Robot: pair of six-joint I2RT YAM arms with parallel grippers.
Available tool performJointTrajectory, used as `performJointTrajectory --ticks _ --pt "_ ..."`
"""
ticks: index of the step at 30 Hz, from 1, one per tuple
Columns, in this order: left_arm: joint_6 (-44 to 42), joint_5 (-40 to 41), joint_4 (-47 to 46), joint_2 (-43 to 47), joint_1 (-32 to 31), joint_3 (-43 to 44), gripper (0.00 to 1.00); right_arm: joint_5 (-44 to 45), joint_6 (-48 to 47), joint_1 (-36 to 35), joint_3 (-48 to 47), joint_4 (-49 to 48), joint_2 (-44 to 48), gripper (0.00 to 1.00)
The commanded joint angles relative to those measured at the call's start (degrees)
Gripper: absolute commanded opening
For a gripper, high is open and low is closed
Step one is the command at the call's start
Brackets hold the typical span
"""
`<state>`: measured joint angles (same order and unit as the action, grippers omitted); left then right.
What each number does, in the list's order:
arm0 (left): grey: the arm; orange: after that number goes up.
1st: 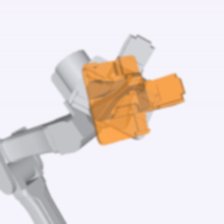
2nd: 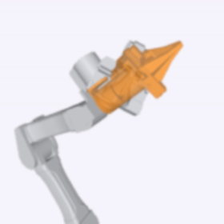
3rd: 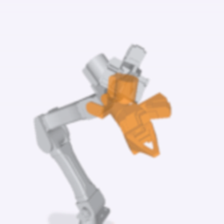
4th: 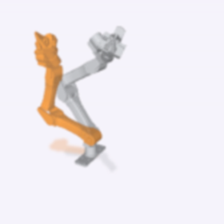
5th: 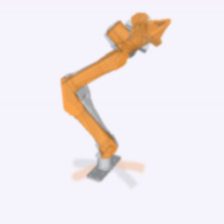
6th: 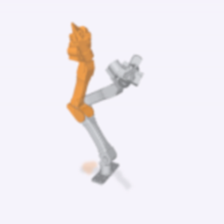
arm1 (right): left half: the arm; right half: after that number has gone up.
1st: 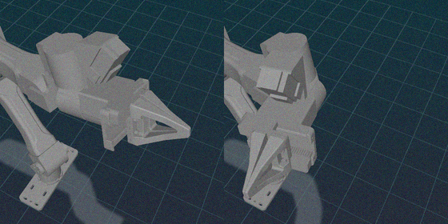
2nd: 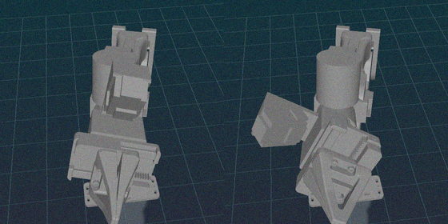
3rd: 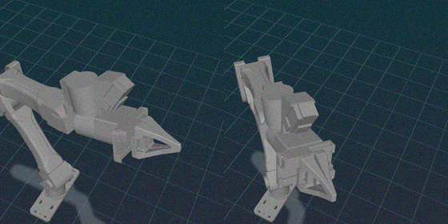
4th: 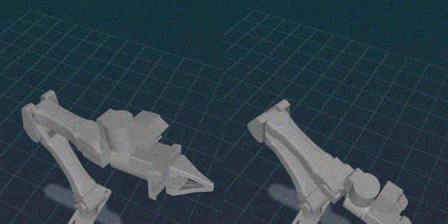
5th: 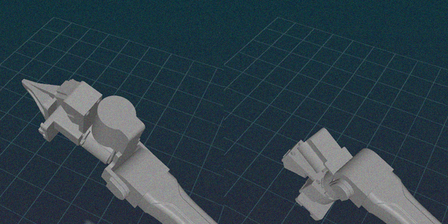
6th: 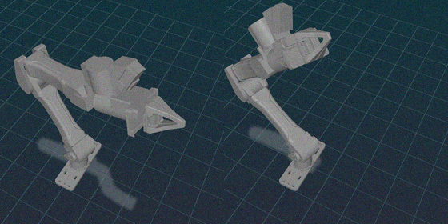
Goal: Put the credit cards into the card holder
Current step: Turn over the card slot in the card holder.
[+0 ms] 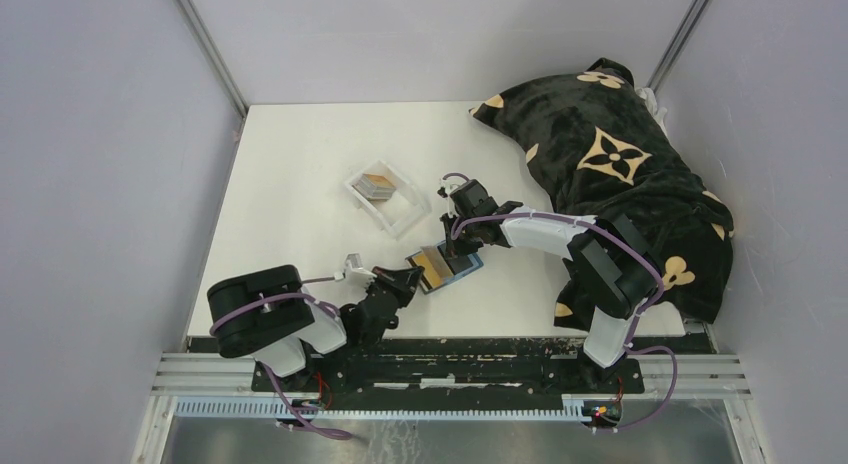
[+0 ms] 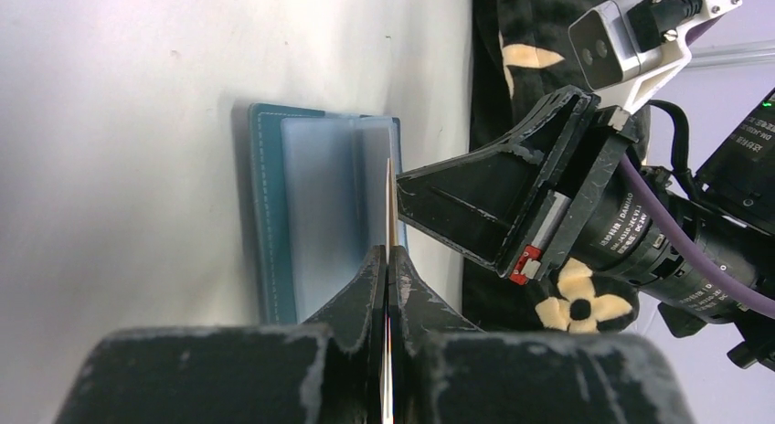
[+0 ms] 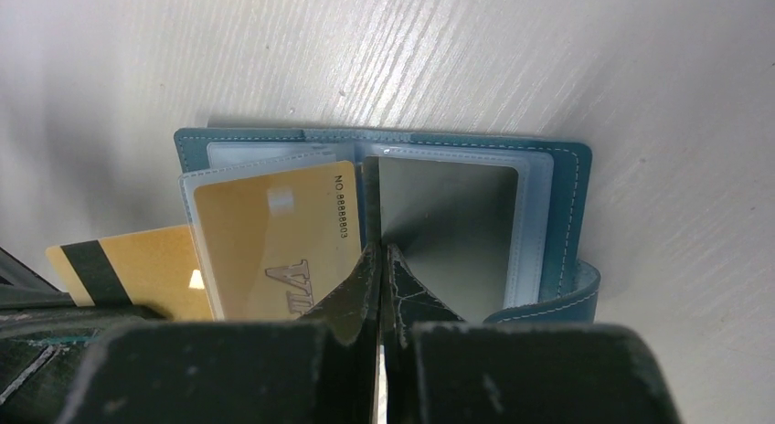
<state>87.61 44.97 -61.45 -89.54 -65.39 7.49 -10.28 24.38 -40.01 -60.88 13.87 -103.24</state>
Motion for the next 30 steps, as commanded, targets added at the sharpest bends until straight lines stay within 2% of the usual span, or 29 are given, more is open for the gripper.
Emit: performJointTrajectory --ticks 1,12,30 --pt "-5.1 2.4 0.8 0.6 -0.2 3.0 0.03 2.4 -0.5 -0.1 0.6 -1.1 2.6 0.01" --pt "-10.4 -1.1 3.9 -2.5 2.5 10.1 0.03 9.1 -1.5 1.7 -0.6 0.8 6.6 0.02" --pt "-8.9 -13.6 -3.9 -16.3 8.9 13.9 0.03 14.6 -3.1 5.8 -2.4 4.1 4.6 0.01"
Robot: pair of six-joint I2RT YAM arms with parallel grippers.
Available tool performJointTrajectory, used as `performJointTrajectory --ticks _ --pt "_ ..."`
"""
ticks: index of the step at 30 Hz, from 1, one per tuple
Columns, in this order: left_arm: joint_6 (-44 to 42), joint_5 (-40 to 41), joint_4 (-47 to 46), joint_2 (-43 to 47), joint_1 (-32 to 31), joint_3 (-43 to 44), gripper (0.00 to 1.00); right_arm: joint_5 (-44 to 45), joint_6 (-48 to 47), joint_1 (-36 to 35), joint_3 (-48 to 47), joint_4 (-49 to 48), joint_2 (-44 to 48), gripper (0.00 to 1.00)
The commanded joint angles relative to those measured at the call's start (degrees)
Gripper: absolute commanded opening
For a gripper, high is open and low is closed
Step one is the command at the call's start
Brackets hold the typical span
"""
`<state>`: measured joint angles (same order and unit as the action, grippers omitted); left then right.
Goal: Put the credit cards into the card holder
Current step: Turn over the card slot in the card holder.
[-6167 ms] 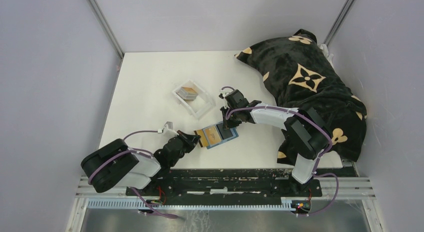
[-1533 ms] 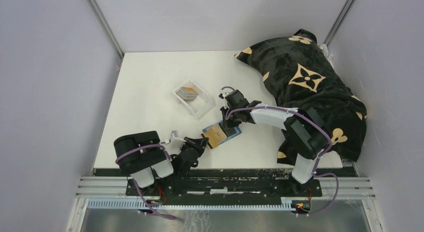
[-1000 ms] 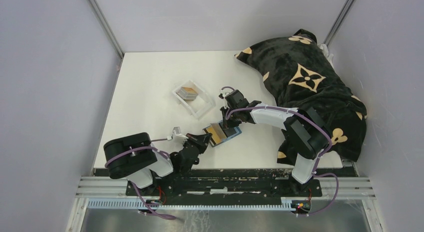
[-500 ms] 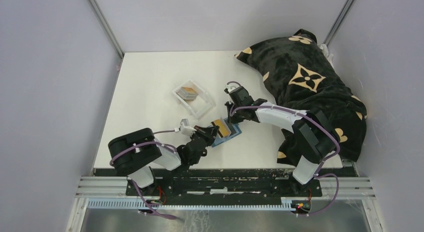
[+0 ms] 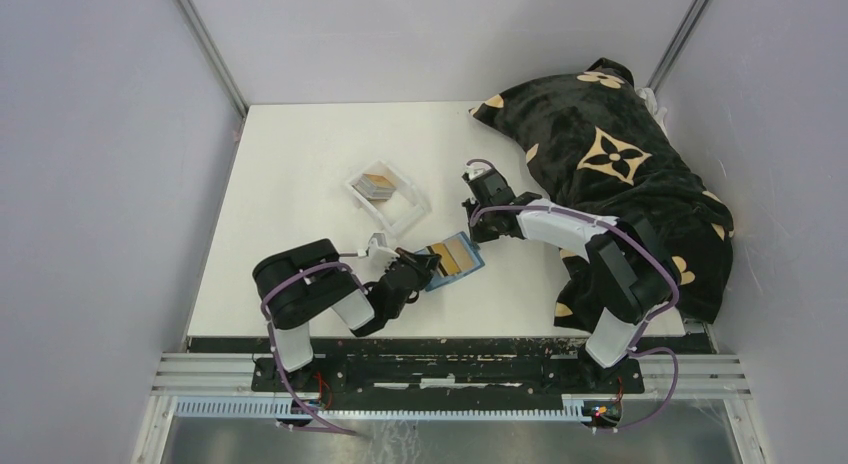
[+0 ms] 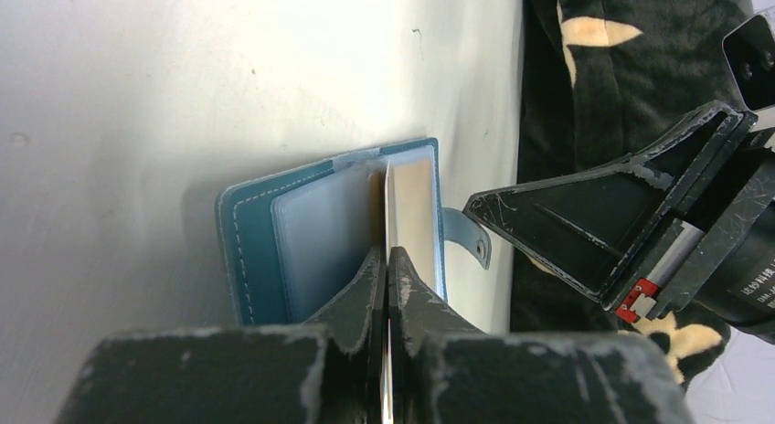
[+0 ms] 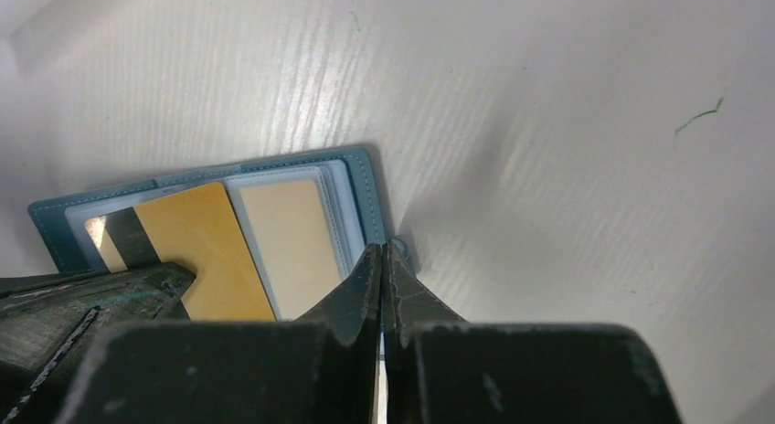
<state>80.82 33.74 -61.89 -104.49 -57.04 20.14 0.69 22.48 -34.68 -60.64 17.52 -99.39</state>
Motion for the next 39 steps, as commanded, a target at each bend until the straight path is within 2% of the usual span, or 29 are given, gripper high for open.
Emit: performJointTrajectory --ticks 1,7,14,21,29,39 --pt "-2.0 -2.6 -3.5 -1.5 0.5 1.2 0.03 3.8 -1.3 0.5 -2.8 0.6 1.1 0.01" --pt "-2.4 -2.9 -4.9 -1.3 0.9 0.1 0.03 2.7 -1.4 -0.2 -3.1 0.6 4.2 0.01" --pt "-4.1 -4.3 -7.7 -2.1 0.9 0.6 0.03 3.6 -2.6 -4.1 -5.4 2.4 6.8 0.01" --pt "-5.8 -3.8 -9.4 0.0 1.0 -1.1 0.03 1.8 -1.3 -7.6 -5.8 2.6 4.3 0.01" --pt "-9.0 -2.5 -6.6 5.2 1.0 -2.4 0.03 1.4 -0.5 -7.6 -5.0 1.7 -1.2 0.01" --pt "-7.4 -2.9 -8.0 4.4 1.2 -4.5 0.03 3.5 0.0 -6.6 -4.6 3.0 -2.4 0.01"
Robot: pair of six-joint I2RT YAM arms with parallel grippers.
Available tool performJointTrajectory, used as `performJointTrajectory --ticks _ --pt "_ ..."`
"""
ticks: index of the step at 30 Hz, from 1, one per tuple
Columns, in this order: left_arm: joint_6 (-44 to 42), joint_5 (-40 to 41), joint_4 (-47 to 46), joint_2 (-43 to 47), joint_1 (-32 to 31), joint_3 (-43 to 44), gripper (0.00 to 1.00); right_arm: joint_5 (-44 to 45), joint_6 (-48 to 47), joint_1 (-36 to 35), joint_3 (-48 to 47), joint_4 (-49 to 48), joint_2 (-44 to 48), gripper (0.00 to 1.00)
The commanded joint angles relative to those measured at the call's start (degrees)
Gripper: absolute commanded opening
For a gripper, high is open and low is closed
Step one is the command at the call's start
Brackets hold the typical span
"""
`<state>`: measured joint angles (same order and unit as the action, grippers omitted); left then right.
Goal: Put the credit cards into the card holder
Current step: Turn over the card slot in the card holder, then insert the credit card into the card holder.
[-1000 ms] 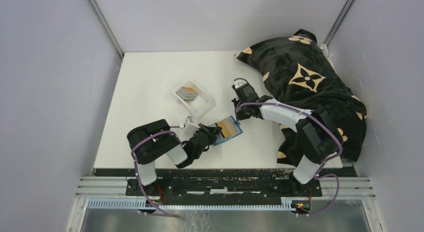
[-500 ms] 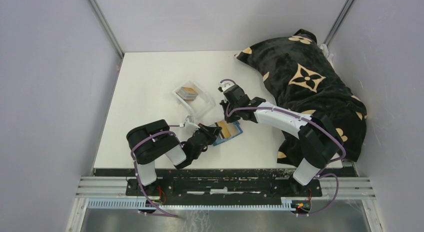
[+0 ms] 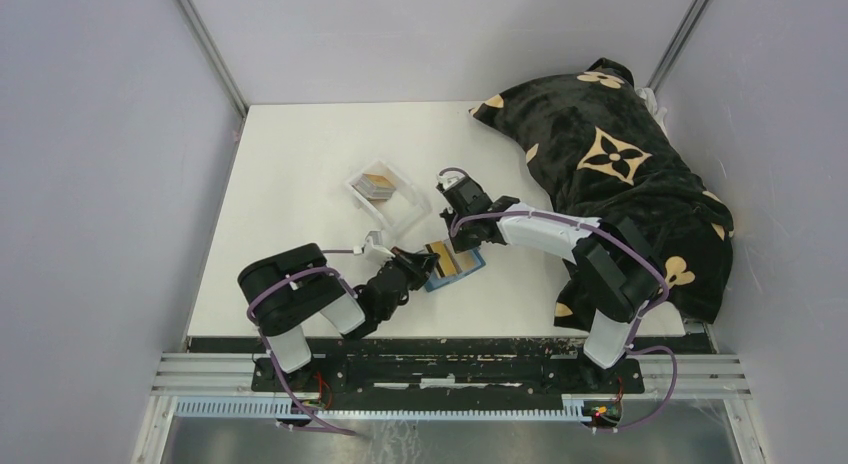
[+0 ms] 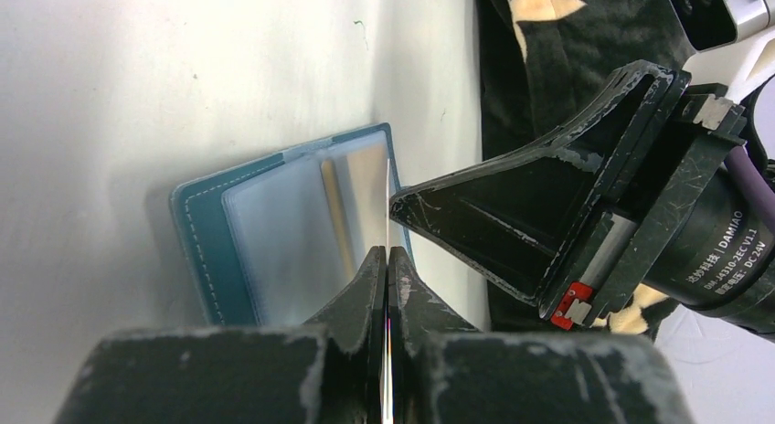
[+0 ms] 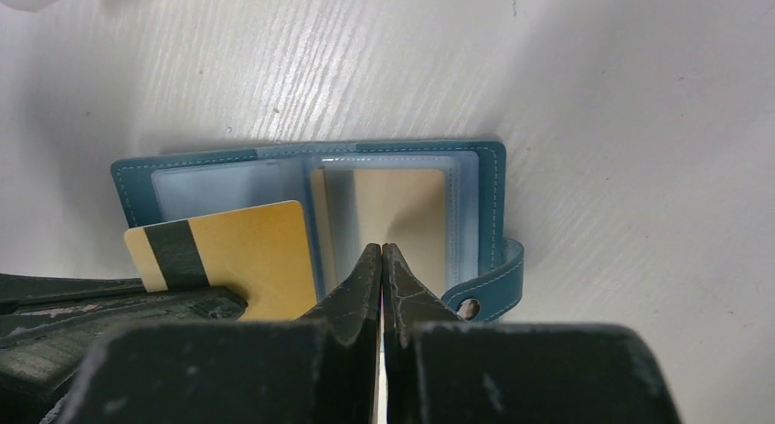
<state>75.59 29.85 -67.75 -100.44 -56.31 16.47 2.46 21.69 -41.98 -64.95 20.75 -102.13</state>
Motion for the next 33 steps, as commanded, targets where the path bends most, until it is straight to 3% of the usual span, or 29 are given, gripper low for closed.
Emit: performJointTrajectory --ticks 1,22,33 --pt "-2.1 1.0 -2.3 0.2 0.3 -0.9 0.03 1.8 0.8 0.8 -0.2 -0.3 0.5 0.01" --pt "-0.3 1.0 -4.5 -3.7 0.4 -0.8 0.03 2.9 0.3 1.8 1.2 0.7 2.2 0.01" --pt "4.9 0.0 -9.0 -9.0 0.6 0.1 0.03 2.3 0.2 2.7 2.2 0.7 2.0 0.01"
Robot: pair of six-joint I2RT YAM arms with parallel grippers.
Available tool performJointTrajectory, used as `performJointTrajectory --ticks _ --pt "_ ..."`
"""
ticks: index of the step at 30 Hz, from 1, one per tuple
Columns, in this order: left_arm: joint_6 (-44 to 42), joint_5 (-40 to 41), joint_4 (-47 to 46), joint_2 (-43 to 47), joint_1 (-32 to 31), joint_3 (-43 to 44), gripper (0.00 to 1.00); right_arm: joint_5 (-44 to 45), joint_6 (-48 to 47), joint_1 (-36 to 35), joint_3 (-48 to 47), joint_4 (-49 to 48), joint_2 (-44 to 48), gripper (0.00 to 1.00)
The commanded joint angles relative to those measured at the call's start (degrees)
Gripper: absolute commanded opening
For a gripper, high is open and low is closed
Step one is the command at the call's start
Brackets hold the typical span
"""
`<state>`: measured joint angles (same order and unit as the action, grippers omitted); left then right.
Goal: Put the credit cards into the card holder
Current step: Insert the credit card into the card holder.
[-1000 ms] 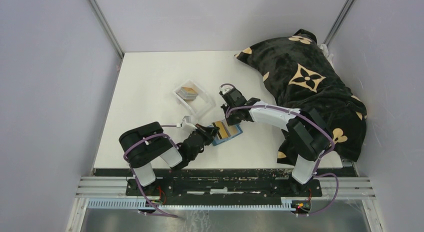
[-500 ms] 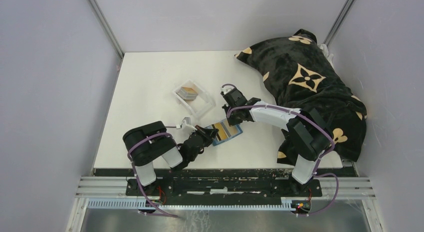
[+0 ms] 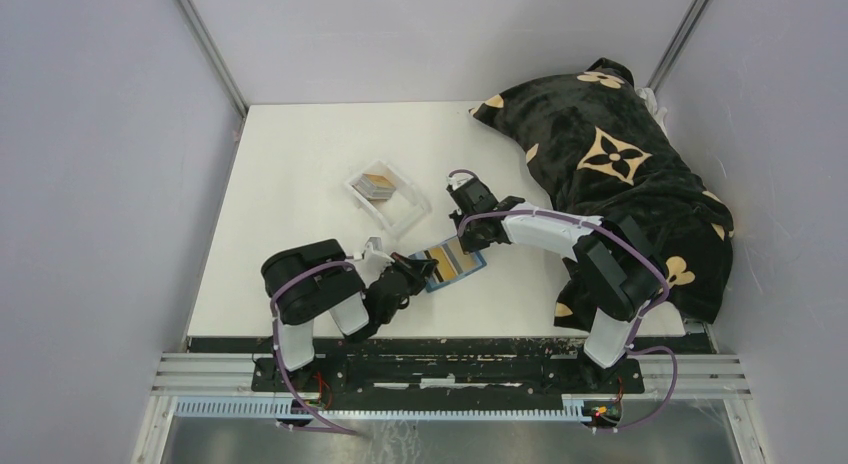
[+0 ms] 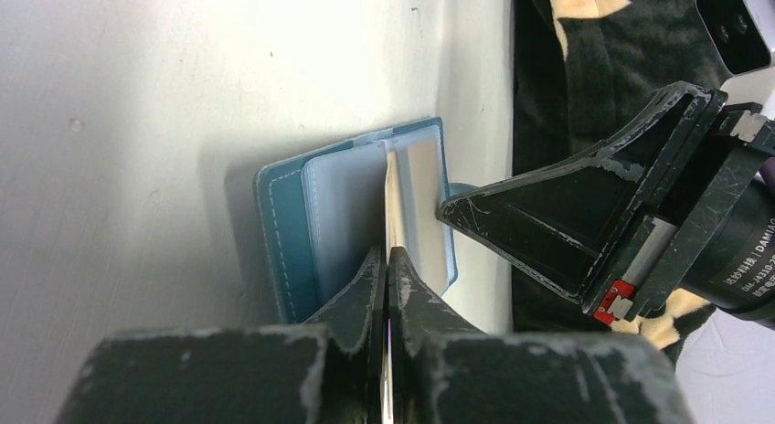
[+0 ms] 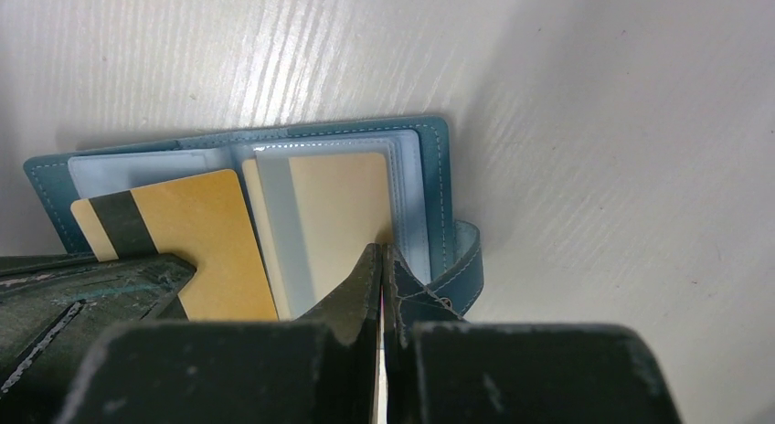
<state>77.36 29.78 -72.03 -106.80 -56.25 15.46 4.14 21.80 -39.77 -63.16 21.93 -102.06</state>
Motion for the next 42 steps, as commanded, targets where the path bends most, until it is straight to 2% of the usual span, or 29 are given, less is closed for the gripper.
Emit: performJointTrajectory --ticks 1,21,42 --pt "3.7 -0.1 -5.4 -3.2 0.6 1.1 0.03 0.5 0.1 0.6 0.5 -0.6 1.8 0.01" --pt "6.4 -4.1 -12.3 -7.1 2.1 0.4 0.03 -0.4 0.1 1.2 1.0 -0.9 1.0 0.01" --pt "8.1 -3.4 -12.3 -9.2 2.5 1.8 0.03 -0.9 0.0 1.3 1.1 -0.9 0.7 0.01"
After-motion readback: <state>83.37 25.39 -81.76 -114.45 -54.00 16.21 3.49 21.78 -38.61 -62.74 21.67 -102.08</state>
